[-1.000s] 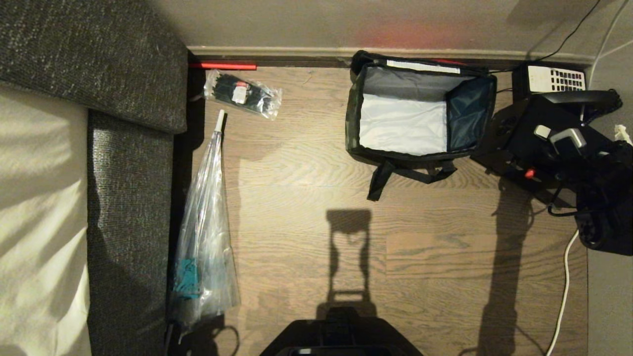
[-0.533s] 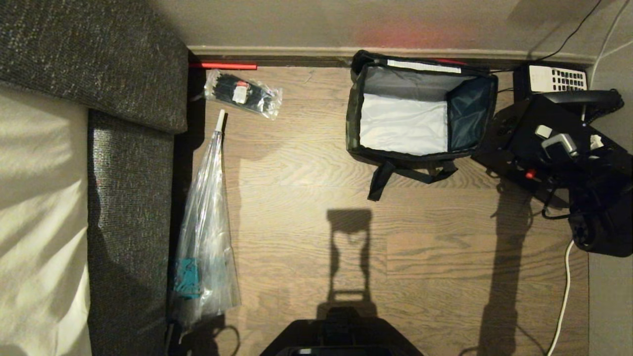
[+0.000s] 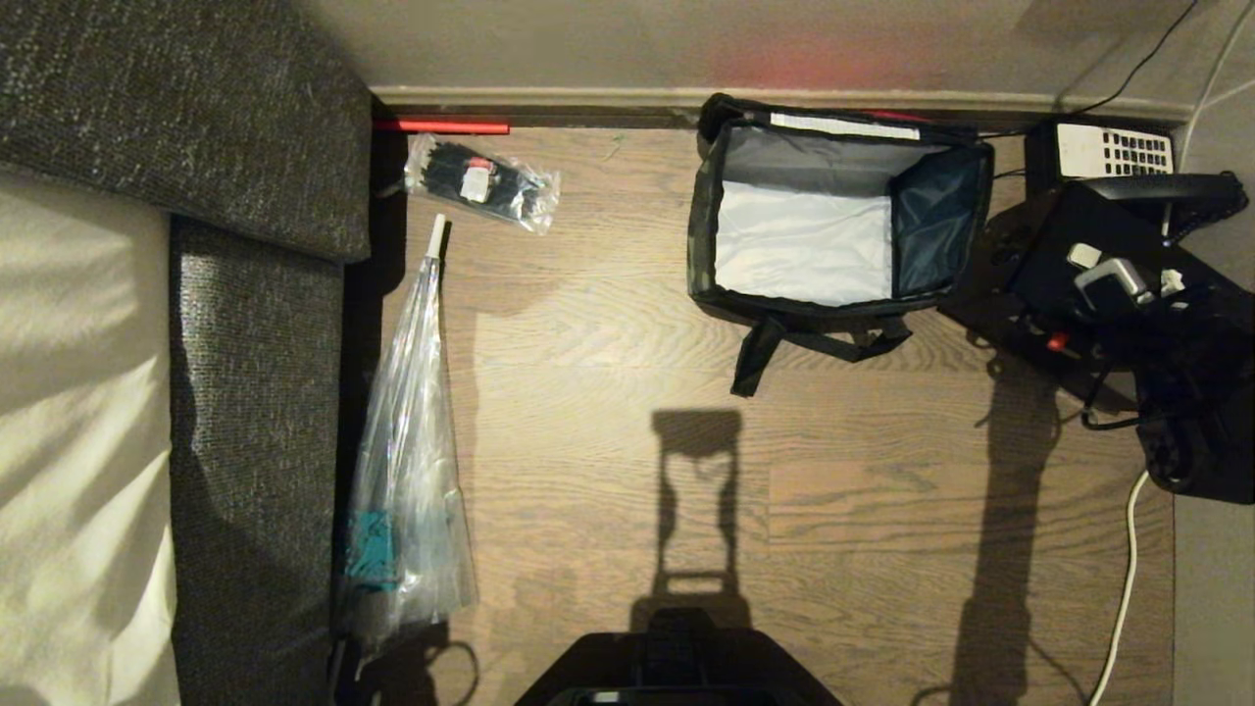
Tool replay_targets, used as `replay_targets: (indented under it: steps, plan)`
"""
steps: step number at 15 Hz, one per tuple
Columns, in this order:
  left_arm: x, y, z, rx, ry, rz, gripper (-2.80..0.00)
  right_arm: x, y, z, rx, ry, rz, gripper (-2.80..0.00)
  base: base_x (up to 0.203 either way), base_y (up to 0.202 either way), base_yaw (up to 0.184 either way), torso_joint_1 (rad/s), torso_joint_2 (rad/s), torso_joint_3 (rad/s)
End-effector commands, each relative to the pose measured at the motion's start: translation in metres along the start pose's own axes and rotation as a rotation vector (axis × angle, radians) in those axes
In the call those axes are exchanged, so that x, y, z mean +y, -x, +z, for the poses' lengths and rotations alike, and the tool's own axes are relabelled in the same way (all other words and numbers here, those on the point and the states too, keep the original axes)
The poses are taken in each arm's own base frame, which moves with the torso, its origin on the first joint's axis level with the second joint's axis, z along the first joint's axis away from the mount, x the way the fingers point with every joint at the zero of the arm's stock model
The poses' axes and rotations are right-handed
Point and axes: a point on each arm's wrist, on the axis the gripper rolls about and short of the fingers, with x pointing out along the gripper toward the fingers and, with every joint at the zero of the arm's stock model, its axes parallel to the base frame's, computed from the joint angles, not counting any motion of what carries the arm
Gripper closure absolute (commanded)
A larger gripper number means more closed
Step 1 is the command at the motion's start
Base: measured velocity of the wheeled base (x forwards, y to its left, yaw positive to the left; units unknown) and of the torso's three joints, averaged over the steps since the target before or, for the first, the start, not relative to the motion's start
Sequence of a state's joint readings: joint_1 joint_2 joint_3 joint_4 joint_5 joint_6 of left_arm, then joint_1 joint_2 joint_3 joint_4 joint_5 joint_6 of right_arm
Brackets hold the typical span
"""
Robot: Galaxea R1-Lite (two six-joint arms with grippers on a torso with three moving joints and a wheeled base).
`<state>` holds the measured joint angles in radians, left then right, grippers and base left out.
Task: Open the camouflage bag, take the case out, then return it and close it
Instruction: Grip the handle again, then place the black box back
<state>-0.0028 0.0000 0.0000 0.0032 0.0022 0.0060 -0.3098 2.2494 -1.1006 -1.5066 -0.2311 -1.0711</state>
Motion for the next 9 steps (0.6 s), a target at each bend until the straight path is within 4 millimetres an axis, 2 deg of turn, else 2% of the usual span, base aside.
replay_targets:
  steps: [1,5,9]
  plan:
    - [0.0,0.0,0.0,0.0,0.0,0.0,0.0,-0.025,0.0,0.013,-0.034,-0.007,-0.073,0.0,0.0,0.0,0.0,0.0,0.0,0.0]
    - [0.0,0.0,0.0,0.0,0.0,0.0,0.0,-0.054,0.003,0.028,-0.065,0.001,-0.134,0.0,0.0,0.0,0.0,0.0,0.0,0.0]
    - [0.0,0.0,0.0,0.0,0.0,0.001,0.0,-0.075,0.006,0.038,-0.086,0.013,-0.176,0.0,0.0,0.0,0.0,0.0,0.0,0.0]
